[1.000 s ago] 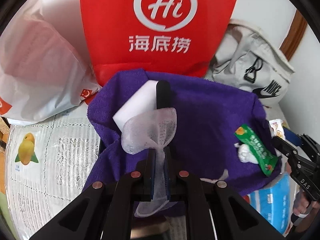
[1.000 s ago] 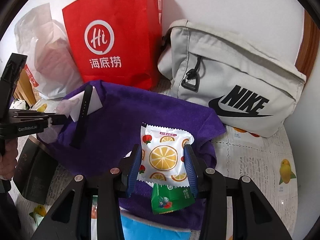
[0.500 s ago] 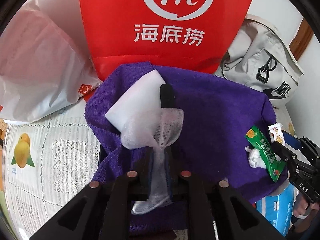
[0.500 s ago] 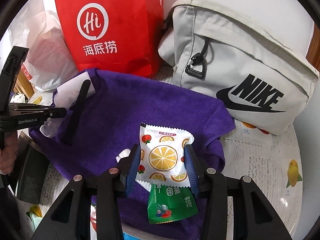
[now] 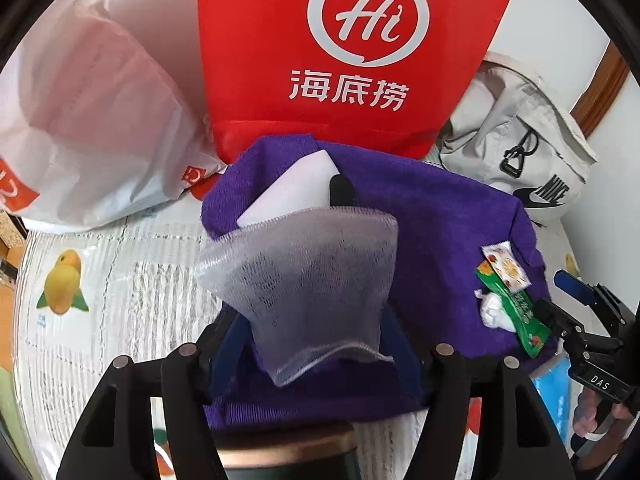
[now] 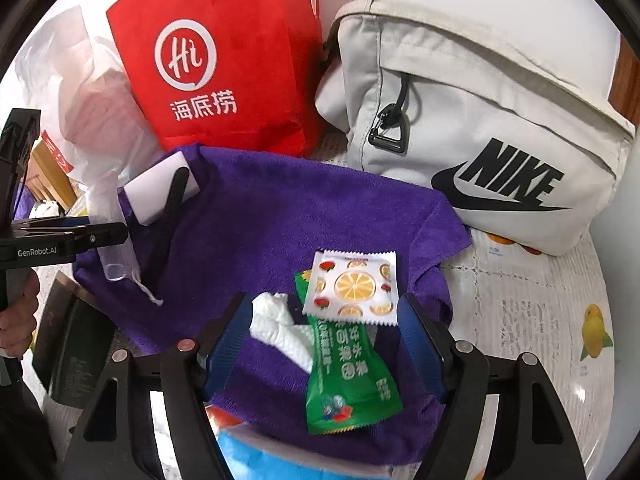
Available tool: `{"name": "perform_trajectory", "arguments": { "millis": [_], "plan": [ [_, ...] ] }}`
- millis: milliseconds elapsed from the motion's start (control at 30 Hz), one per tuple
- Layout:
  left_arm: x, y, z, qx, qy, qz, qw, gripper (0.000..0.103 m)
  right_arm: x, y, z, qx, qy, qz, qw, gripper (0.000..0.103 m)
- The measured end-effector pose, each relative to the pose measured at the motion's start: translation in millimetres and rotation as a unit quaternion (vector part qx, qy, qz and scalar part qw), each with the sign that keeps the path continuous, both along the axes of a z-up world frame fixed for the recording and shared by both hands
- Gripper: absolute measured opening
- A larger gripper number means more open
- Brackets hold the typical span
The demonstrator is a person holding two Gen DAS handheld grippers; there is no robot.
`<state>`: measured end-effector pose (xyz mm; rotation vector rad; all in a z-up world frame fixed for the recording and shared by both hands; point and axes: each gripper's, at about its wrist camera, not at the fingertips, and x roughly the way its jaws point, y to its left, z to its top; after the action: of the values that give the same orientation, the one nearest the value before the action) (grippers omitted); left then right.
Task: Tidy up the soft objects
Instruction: 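Open both tools to drop the mesh bag and orange-print packet onto the towel, then withdraw both tools from the towel toward the remaining items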
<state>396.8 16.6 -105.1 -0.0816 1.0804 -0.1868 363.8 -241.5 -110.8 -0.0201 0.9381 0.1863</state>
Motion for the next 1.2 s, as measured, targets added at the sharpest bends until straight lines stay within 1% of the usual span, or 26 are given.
{"name": "perform_trajectory", "arguments": {
  "millis": [133, 167, 233, 300, 367, 433, 500, 533, 700, 833, 867, 1033, 1200],
  "plan": [
    [-12.8, 5.4, 11.3, -0.01, -0.014, 0.008, 0.9998, 0.072, -18.0, 3.7, 12.5, 0.001, -0.012, 0.001, 1.0, 0.074],
    [-15.0, 6.0, 14.1, -0.016, -0.019, 0.007, 0.9997, 0.076, -24.3, 5.2, 16.8, -0.002, -0.015, 0.003, 1.0, 0.074],
    [-16.4, 4.3, 18.6, -0.027, -0.027, -0.003, 0.9993, 0.08, -32.6, 6.3, 22.3, -0.003, -0.02, 0.003, 1.0, 0.074],
    [-16.5, 1.7, 22.1, -0.024, -0.027, -0.005, 0.9993, 0.08, -42.3, 7.4, 28.0, -0.001, -0.025, 0.005, 1.0, 0.074],
    [-18.5, -1.1, 25.2, -0.019, -0.034, -0.009, 0.9992, 0.083, -49.9, 7.4, 30.6, -0.001, -0.026, 0.003, 1.0, 0.074],
    [-16.9, -4.3, 25.0, -0.02, -0.035, -0.007, 0.9992, 0.084, -56.6, 7.2, 30.7, 0.002, -0.024, 0.003, 1.0, 0.074],
    [-12.1, -5.5, 26.5, -0.036, -0.043, 0.003, 0.9984, 0.084, -60.9, 7.0, 28.5, 0.002, -0.016, 0.002, 1.0, 0.074],
    [-9.7, -5.3, 27.9, -0.038, -0.049, 0.009, 0.998, 0.084, -62.5, 7.6, 27.5, 0.003, -0.015, 0.002, 1.0, 0.074],
    [0.7, -17.3, 32.2, -0.014, -0.065, -0.003, 0.9978, 0.084, -67.4, 8.1, 22.3, 0.0, -0.011, 0.004, 1.0, 0.074],
    [0.3, -21.8, 42.7, -0.01, -0.084, -0.02, 0.9962, 0.084, -66.5, 8.2, 18.9, -0.002, -0.009, 0.005, 1.0, 0.074],
    [-0.4, -22.5, 45.0, -0.005, -0.087, -0.019, 0.996, 0.084, -66.1, 8.2, 18.3, -0.001, -0.009, 0.004, 1.0, 0.074],
    [-7.4, -21.0, 49.7, 0.001, -0.089, -0.018, 0.9959, 0.084, -66.8, 8.5, 18.3, 0.003, -0.011, 0.002, 1.0, 0.074],
    [-32.5, -16.8, 54.6, 0.006, -0.088, -0.014, 0.996, 0.084, -82.0, 7.9, 24.7, 0.011, -0.015, -0.001, 1.0, 0.074]
  ]
}}
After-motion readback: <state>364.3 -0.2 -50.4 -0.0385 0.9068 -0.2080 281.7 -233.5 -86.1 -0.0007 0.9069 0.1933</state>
